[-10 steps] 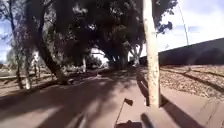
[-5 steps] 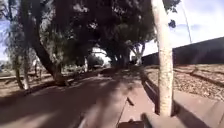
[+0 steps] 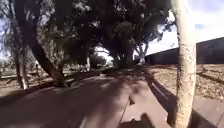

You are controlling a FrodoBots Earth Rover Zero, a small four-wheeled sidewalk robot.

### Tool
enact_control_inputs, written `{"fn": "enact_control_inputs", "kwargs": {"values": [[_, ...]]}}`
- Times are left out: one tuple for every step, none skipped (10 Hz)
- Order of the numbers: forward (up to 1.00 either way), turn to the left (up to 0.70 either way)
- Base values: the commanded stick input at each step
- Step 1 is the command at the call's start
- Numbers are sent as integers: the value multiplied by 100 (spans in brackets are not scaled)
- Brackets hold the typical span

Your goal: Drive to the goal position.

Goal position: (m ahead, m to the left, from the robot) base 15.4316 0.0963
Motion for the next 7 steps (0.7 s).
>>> {"fn": "enact_control_inputs", "kwargs": {"values": [[66,0],[66,0],[66,10],[66,21],[66,32],[66,0],[66,0]]}}
